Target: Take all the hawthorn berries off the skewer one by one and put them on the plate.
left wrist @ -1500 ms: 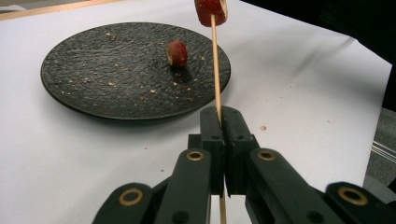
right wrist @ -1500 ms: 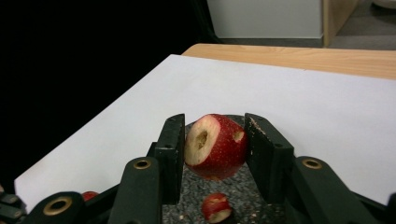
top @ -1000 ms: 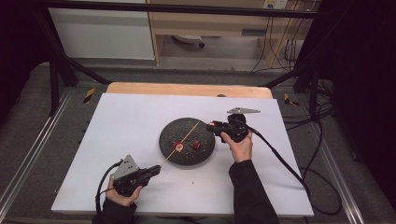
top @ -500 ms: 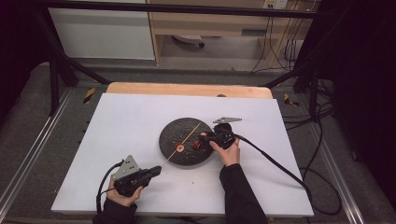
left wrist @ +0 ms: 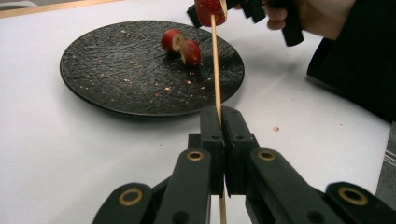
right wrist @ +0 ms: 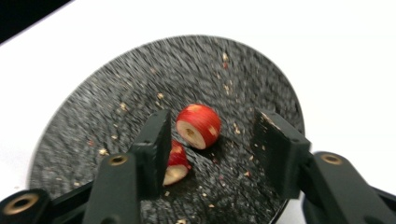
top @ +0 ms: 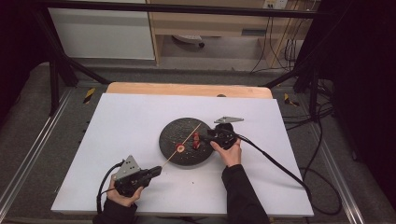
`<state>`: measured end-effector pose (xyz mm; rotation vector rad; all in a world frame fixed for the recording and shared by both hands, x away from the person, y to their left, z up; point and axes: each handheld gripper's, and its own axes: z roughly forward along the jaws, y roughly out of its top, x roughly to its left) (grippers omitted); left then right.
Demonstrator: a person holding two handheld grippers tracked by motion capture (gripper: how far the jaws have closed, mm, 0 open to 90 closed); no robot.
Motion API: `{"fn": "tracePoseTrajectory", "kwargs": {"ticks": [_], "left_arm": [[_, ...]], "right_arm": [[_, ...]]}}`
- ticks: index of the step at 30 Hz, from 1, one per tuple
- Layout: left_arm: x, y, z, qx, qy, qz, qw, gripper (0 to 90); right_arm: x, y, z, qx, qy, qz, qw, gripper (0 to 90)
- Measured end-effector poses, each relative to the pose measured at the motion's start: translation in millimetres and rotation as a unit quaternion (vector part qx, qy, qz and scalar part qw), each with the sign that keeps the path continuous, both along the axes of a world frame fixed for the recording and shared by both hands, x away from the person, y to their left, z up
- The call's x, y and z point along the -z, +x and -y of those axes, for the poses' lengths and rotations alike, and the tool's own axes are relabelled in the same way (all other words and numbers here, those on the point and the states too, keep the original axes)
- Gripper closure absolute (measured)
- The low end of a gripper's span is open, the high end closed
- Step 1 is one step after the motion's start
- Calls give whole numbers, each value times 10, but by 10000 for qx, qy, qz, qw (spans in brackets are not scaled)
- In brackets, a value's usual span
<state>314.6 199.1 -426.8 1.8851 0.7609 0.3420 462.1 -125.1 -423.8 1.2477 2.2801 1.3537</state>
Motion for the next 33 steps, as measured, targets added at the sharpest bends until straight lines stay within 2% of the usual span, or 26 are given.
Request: {"fn": "tracePoseTrajectory", "kwargs": {"ticks": [2,6,9,12,21,24,33], "left_arm": [[1,0,2,-5,-3,-1,10000,882],[3,-1,8,-1,12,-9,10000,882],[5,0,14,-3,15,-3,10000,882],[9,1,17,-2,33,-7,10000,882],[26,-8,60,29,88,-9,10000,882],[34,-13,81,48,118,-9,9999,882],[55,-30,150,136,190,-13,9997,882]], "right_arm": [[-73,-54,22,-32,31,68,10000,409],[-192,-172,70,-170,238,119,9995,263],[-249,-268,79,-312,197,191,9991,152],[-269,-358,72,-450,178,138,9987,69],[-243,-609,52,-650,407,36,9970,28],[-199,-676,18,-727,397,23,9966,27],[-107,-763,-67,-882,618,-51,9942,53]]}}
